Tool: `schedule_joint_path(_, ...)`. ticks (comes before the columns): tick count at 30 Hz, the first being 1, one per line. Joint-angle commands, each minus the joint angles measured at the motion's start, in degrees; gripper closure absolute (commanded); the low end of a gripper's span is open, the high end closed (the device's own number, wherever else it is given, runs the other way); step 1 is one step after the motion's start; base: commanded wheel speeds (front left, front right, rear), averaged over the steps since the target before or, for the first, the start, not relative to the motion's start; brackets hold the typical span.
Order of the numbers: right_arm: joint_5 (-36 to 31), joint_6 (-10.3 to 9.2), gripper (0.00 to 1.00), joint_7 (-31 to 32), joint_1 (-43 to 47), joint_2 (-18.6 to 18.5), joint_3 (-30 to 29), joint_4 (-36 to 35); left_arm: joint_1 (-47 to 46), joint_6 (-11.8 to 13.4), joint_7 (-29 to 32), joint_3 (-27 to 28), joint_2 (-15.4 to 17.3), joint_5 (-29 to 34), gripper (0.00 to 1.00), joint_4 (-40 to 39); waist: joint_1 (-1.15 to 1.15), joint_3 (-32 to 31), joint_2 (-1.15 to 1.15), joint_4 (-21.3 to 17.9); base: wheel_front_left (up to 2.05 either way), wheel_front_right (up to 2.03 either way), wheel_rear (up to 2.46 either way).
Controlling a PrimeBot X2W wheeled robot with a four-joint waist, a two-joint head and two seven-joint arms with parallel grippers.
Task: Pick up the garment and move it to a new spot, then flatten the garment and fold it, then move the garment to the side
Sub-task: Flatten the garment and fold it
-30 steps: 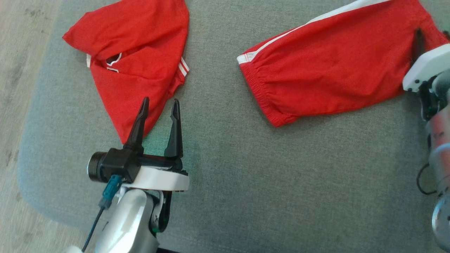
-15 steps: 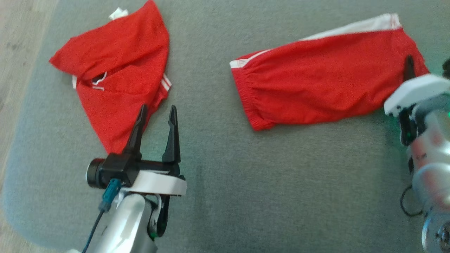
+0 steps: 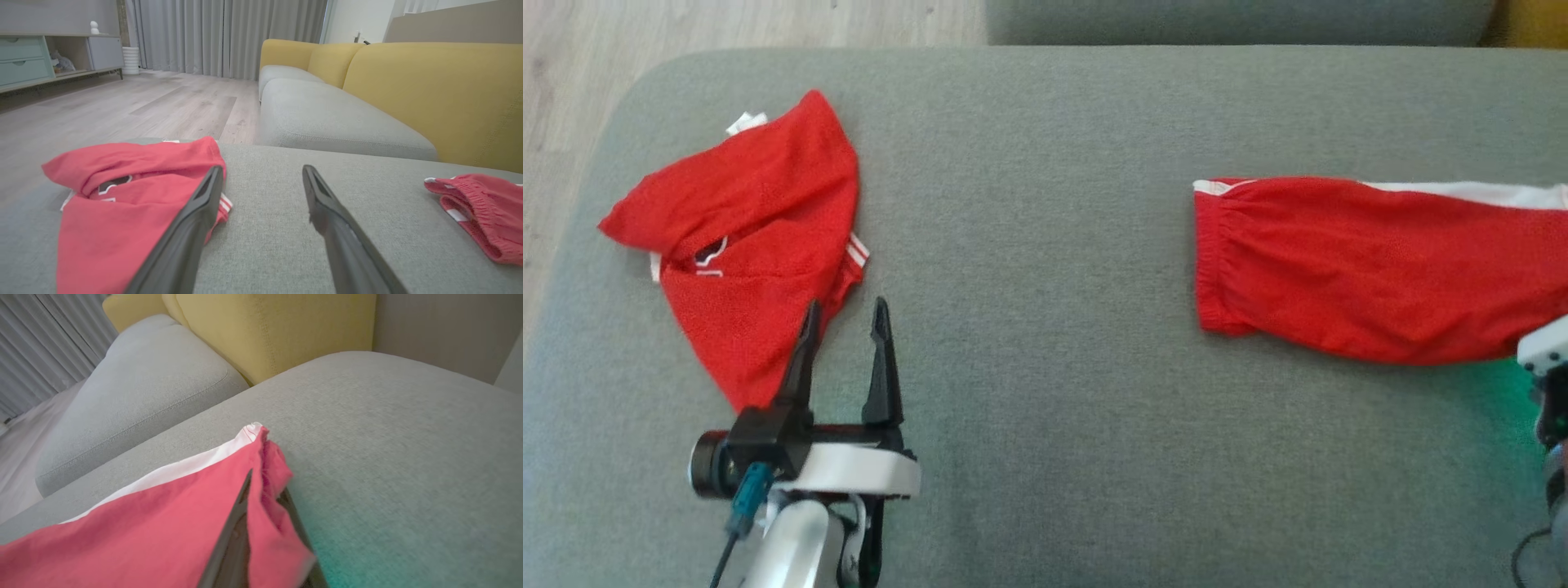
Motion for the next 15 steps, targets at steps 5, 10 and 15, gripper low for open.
schedule_joint_path(5,4.3,0.39,1.00,-0.8,2.3,0.7,2.7,-6.9,0.4,-0.9,-0.3,2.8,0.4,1.1,0.00,-1.3,0.01,-1.2,0.00,-1.6,0.00,0.00,0.00)
schedule_joint_path(10,6.6,0.39,1.00,-1.0,2.6,2.9,5.9,-12.6,0.1,-1.1,-0.3,2.7,0.4,1.4,0.00,-0.9,0.01,-2.2,0.00,-1.9,0.00,0.00,0.00)
schedule_joint_path(15,9.0,0.39,1.00,0.0,2.8,6.0,9.9,-17.3,0.4,-1.2,-0.3,2.1,0.4,0.9,0.00,-0.3,0.01,-4.0,0.00,-1.1,0.00,0.00,0.00)
